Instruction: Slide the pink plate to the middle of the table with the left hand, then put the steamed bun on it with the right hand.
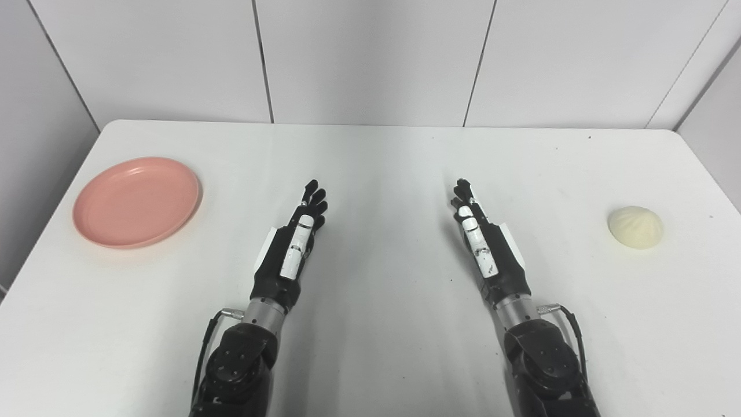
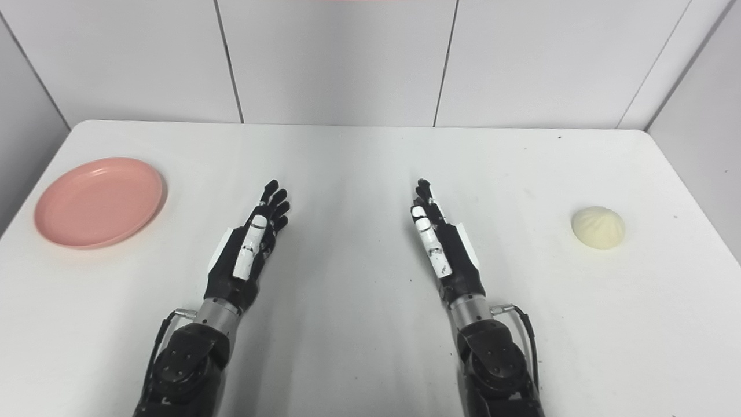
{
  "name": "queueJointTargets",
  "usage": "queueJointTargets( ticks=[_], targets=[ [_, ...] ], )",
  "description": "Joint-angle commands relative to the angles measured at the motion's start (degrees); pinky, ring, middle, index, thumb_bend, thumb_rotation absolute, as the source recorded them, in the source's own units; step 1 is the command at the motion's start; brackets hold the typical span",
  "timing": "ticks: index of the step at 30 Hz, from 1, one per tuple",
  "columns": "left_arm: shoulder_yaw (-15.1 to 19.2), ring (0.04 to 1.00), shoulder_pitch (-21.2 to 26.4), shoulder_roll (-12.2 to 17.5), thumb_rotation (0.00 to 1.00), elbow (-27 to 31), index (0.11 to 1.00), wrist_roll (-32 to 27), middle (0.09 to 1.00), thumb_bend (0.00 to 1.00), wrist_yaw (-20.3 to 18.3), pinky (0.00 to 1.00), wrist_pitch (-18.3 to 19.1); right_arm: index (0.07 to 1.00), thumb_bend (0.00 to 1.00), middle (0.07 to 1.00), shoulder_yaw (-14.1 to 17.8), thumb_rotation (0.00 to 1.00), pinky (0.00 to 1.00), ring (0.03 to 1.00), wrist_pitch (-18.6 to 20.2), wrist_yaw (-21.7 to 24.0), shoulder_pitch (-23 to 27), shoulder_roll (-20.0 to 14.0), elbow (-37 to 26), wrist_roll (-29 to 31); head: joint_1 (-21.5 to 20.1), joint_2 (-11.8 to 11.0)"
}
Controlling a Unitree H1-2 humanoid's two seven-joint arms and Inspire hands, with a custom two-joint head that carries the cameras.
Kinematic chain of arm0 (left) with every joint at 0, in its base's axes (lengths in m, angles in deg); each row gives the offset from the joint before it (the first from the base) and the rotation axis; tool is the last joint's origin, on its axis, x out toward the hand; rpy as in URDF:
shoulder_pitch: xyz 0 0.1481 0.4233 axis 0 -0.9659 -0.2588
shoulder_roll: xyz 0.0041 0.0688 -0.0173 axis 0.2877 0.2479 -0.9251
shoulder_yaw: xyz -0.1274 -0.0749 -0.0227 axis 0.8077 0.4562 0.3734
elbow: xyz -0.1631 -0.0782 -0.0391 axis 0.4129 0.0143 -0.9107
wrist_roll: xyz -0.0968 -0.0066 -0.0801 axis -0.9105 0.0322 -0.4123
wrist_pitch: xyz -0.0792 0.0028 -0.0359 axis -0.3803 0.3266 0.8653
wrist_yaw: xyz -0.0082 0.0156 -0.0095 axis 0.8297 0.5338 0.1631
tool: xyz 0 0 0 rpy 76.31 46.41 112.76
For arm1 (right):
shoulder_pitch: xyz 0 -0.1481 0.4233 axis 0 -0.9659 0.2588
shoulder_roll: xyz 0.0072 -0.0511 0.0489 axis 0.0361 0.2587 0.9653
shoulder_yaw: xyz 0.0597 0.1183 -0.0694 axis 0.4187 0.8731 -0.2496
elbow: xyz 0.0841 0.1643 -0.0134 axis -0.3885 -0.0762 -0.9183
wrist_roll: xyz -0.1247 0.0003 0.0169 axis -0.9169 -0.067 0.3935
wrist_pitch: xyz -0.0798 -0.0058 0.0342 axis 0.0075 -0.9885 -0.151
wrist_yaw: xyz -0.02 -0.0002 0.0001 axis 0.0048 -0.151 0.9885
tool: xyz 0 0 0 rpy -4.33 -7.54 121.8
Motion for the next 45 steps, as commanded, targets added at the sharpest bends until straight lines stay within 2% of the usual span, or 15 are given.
queueJointTargets(
  ticks=[1, 24, 26, 30, 31, 32, 36, 40, 45],
  targets=[
    [0.71, 0.991, -3.42, 1.44, 1.00, -4.18, 1.000, -0.79, 1.000, 0.43, -0.32, 1.00, -0.82, 1.000, 0.20, 1.000, -0.18, 1.00, 1.00, 1.000, -2.01, -0.20, -2.51, 0.52, 2.75, 0.36, 0.02, -0.01],
    [0.68, 0.992, -3.20, 1.61, 1.00, -4.83, 1.000, -0.69, 1.000, 0.44, -0.47, 1.00, -1.40, 1.000, 0.19, 1.000, -0.18, 1.00, 1.00, 1.000, -2.93, -0.55, -2.23, 0.35, 3.58, -0.23, 0.69, -0.18],
    [0.58, 0.993, -3.11, 1.48, 1.00, -4.92, 1.000, -0.57, 1.000, 0.44, -0.39, 1.00, -1.39, 1.000, 0.19, 1.000, -0.09, 1.00, 1.00, 1.000, -2.88, -0.55, -2.25, 0.28, 3.55, -0.17, 1.68, -0.44],
    [0.14, 0.992, -2.51, 0.61, 1.00, -6.53, 1.000, 0.15, 1.000, 0.43, 0.29, 1.00, -2.45, 1.000, 0.19, 1.000, 0.43, 1.00, 1.00, 1.000, -2.87, 0.14, -2.23, -0.49, 3.76, 0.73, 7.03, -1.75],
    [0.02, 0.995, -2.36, 0.48, 1.00, -6.93, 1.000, 0.28, 1.000, 0.44, 0.35, 1.00, -2.69, 1.000, 0.20, 1.000, 0.53, 1.00, 1.00, 1.000, -2.99, 0.32, -2.19, -0.68, 3.87, 0.91, 7.03, -1.75],
    [-0.15, 0.997, -2.10, 0.25, 1.00, -7.60, 1.000, 0.41, 1.000, 0.43, 0.41, 1.00, -3.22, 1.000, 0.19, 1.000, 0.72, 1.00, 1.00, 1.000, -3.08, 0.52, -2.20, -0.90, 3.92, 1.21, 8.94, -2.30],
    [-0.76, 1.000, -1.35, -0.56, 1.00, -9.40, 1.000, 1.49, 1.000, 0.40, 1.44, 1.00, -4.44, 1.000, 0.19, 1.000, 1.23, 1.00, 1.00, 1.000, -3.31, 1.28, -2.12, -1.69, 4.25, 2.45, 12.27, -3.25],
    [-1.22, 1.000, -0.68, -1.22, 1.00, -10.75, 1.000, 2.72, 1.000, 0.38, 2.49, 1.00, -4.68, 1.000, 0.19, 1.000, 1.43, 1.00, 1.00, 1.000, -5.03, 2.12, -1.91, -2.71, 5.48, 3.14, 13.65, -3.73],
    [-1.41, 1.000, -0.42, -1.66, 1.00, -11.20, 1.000, 3.37, 1.000, 0.39, 2.88, 1.00, -4.76, 1.000, 0.19, 1.000, 1.44, 1.00, 1.00, 1.000, -4.87, 2.88, -2.03, -3.23, 5.23, 4.37, 14.05, -3.94]
  ],
)
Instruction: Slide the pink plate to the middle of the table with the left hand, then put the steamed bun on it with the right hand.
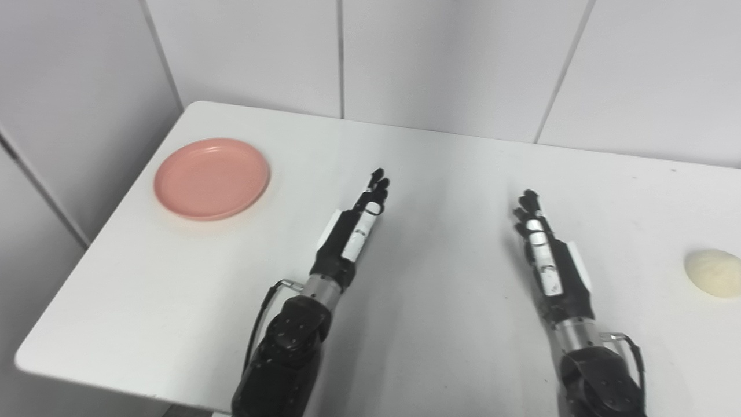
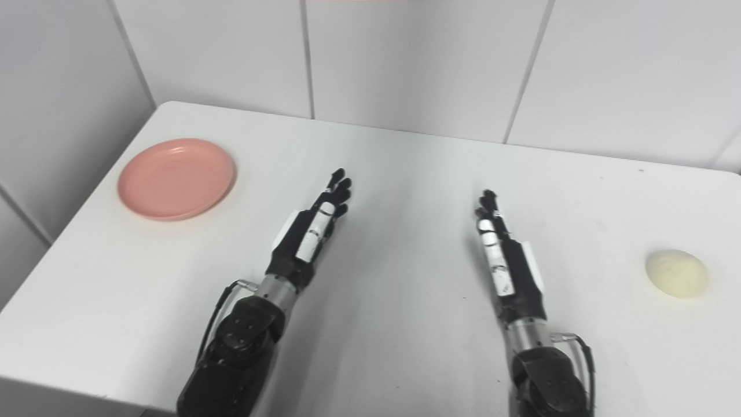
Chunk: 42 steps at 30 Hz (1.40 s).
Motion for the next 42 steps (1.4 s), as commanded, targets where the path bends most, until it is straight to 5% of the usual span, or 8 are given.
queueJointTargets(
  ticks=[1, 22, 42],
  targets=[
    [-0.70, 1.000, -4.06, -0.30, 1.00, -6.09, 1.000, 0.72, 1.000, 0.38, 0.65, 1.00, -1.89, 1.000, 0.19, 1.000, 0.54, 1.00, 1.00, 1.000, -1.81, 0.36, -2.98, -0.65, 3.12, 0.54, 0.08, 0.01],
    [-0.52, 1.000, -3.72, -0.61, 1.00, -5.09, 1.000, 1.08, 1.000, 0.40, 1.04, 1.00, -2.38, 1.000, 0.19, 1.000, 0.58, 1.00, 1.00, 1.000, -3.42, 0.40, -2.38, -0.74, 4.38, 0.30, 0.37, -0.15],
    [3.81, 0.975, 0.33, 0.61, 1.00, 13.05, 0.990, 0.20, 0.979, 0.53, 4.02, 0.97, 2.46, 1.000, 0.19, 1.000, 1.27, 1.00, 1.00, 1.000, -4.34, 1.03, -1.30, -1.62, 7.22, 1.32, 1.82, -1.40]
  ],
)
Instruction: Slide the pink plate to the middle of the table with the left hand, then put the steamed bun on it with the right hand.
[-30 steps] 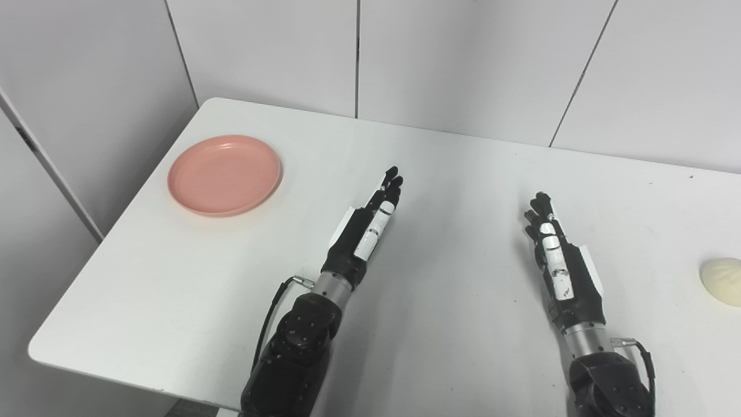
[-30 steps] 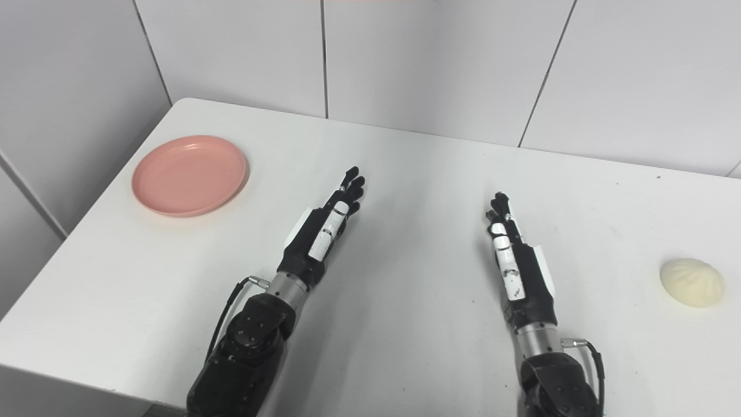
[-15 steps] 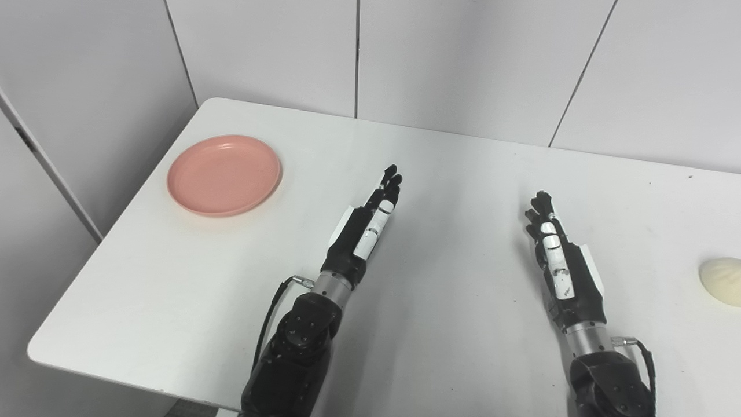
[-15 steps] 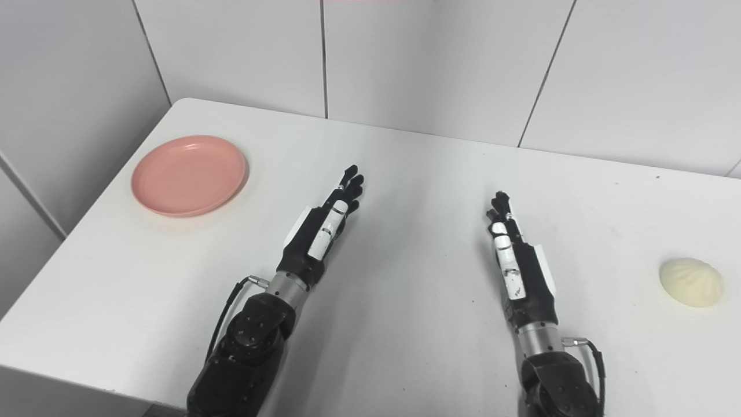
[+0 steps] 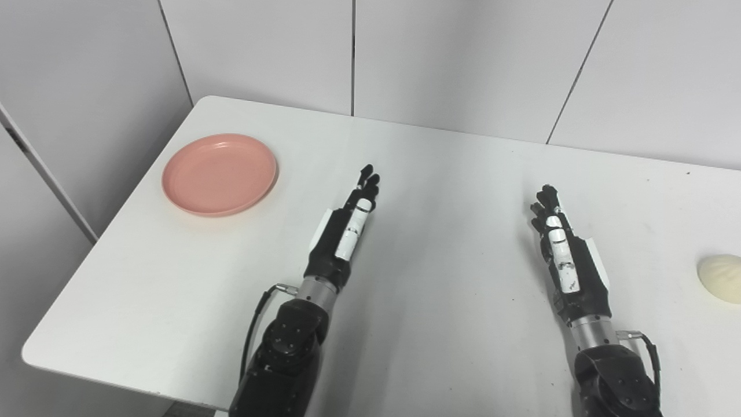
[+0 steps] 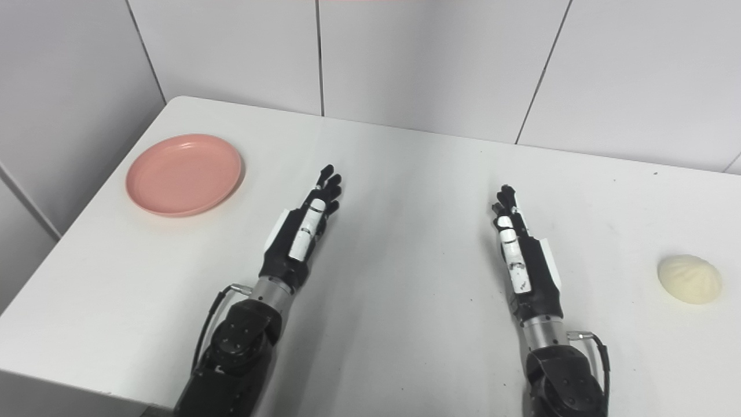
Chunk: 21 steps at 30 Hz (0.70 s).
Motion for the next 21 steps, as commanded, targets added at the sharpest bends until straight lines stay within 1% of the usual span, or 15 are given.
queueJointTargets(
  ticks=[1, 5, 8, 13, 19, 21],
  targets=[
    [0.32, 0.971, 2.50, 0.24, 1.00, 3.28, 0.990, 0.03, 0.977, 0.53, 0.67, 0.97, -0.42, 1.000, 0.19, 1.000, 0.52, 1.00, 1.00, 1.000, -2.60, 0.61, -3.46, -0.52, 4.66, 0.62, 0.23, 0.01],
    [1.30, 0.965, 3.56, 0.14, 1.00, 5.52, 0.983, -0.82, 0.967, 0.55, 1.43, 0.99, 0.05, 1.000, 0.18, 1.000, 0.51, 1.00, 1.00, 1.000, -1.96, 0.53, -3.72, -0.60, 3.57, 0.66, 0.75, 0.11],
    [2.44, 0.963, 4.34, 0.21, 1.00, 8.02, 0.979, -1.64, 0.967, 0.55, 2.24, 1.00, 0.85, 1.000, 0.17, 1.000, 0.65, 1.00, 1.00, 1.000, -2.47, 0.46, -3.58, -0.78, 4.09, 0.57, 1.20, 0.01],
    [4.25, 0.957, 4.97, 0.97, 1.00, 11.13, 0.972, -2.47, 0.966, 0.56, 2.80, 0.98, 1.15, 1.000, 0.15, 1.000, 0.91, 1.00, 1.00, 1.000, -2.87, 0.82, -3.38, -1.15, 4.65, 1.04, 2.17, -0.19],
    [7.22, 0.947, 5.86, 2.12, 1.00, 15.77, 0.961, -3.15, 0.957, 0.57, 4.11, 1.00, 1.61, 1.000, 0.19, 1.000, 1.03, 1.00, 1.00, 1.000, -3.12, 1.51, -3.27, -1.67, 4.75, 1.60, 3.16, -0.09],
    [8.53, 0.946, 6.30, 2.74, 1.00, 16.58, 0.961, -3.09, 0.957, 0.56, 4.79, 1.00, 0.87, 1.000, 0.19, 1.000, 1.06, 1.00, 1.00, 1.000, -3.71, 1.70, -3.17, -1.82, 5.20, 1.67, 3.31, -0.15]
  ],
)
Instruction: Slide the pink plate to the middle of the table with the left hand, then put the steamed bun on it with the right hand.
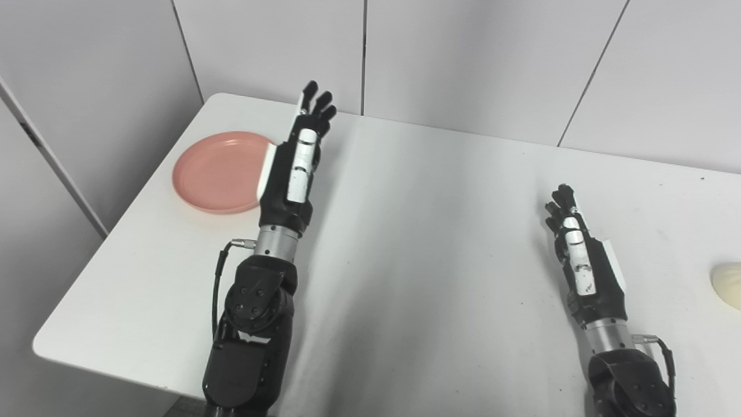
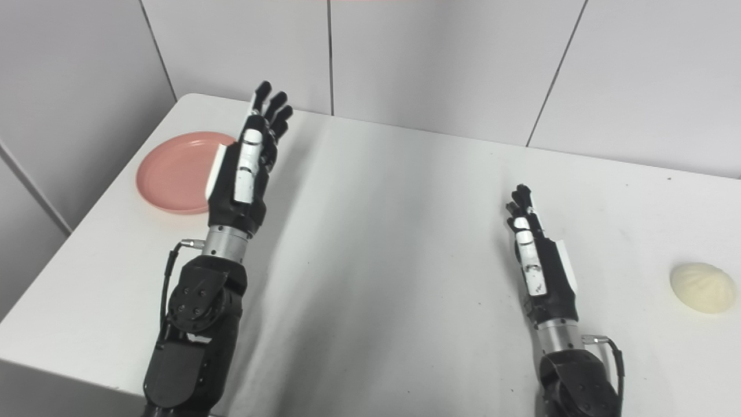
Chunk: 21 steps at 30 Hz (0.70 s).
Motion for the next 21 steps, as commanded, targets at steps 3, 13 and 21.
queueJointTargets(
  ticks=[3, 13, 21],
  targets=[
    [2.64, 0.932, 3.46, 1.52, 1.00, 2.61, 0.954, -0.62, 0.949, 0.54, 2.08, 0.95, -2.64, 1.000, 0.20, 1.000, 0.58, 1.00, 1.00, 1.000, -2.53, 1.02, -3.27, -1.14, 5.11, 0.75, 0.17, 0.01],
    [9.67, 0.951, 4.71, 4.69, 1.00, 3.87, 0.968, -3.71, 0.959, 0.54, 5.42, 0.99, -2.19, 1.000, 0.20, 1.000, 0.48, 1.00, 1.00, 1.000, -3.44, 0.26, -3.33, -1.12, 5.15, 0.02, 0.67, 0.19],
    [13.91, 0.966, 5.59, 8.03, 1.00, 0.55, 0.984, -6.81, 0.972, 0.51, 6.06, 0.99, -3.38, 1.000, 0.20, 1.000, 0.56, 1.00, 1.00, 1.000, -2.78, 0.57, -3.40, -1.25, 4.63, 0.41, 1.16, 0.25]
  ],
)
